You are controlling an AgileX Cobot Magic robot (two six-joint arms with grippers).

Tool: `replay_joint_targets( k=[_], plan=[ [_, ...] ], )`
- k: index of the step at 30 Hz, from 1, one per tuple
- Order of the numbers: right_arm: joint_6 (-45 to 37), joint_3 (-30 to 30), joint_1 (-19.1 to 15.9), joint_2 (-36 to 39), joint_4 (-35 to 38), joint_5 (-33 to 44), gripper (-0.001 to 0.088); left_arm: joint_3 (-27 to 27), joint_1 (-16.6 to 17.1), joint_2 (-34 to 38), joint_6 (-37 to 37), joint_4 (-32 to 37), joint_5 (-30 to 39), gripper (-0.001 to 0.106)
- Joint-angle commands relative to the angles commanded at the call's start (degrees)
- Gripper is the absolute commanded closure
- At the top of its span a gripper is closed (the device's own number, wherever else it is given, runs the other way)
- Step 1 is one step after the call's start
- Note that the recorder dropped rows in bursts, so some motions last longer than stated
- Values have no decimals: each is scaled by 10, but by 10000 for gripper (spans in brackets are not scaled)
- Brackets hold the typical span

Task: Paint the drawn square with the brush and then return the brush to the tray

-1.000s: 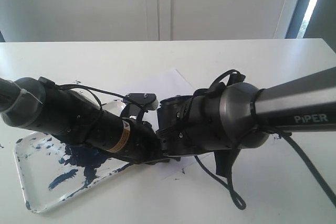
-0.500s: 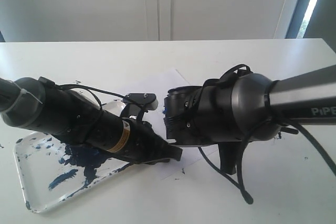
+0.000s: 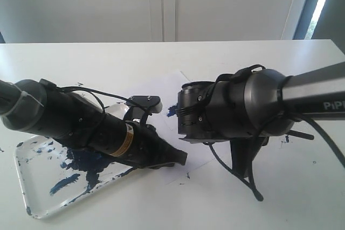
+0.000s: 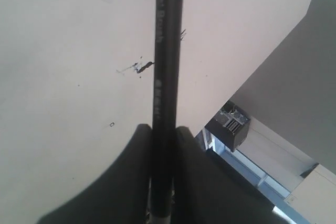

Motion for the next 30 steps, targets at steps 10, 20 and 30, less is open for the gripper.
replay_joint_targets(
  k=[10,20,30],
  plan=[
    [-12,0,43,0,17,0,868,0,0,0,0,0,0,1053],
    [-19,0,74,0,41,4,868,0,0,0,0,0,0,1053],
    [-48,0,87,-30,83,-18,868,0,0,0,0,0,0,1053]
  ],
)
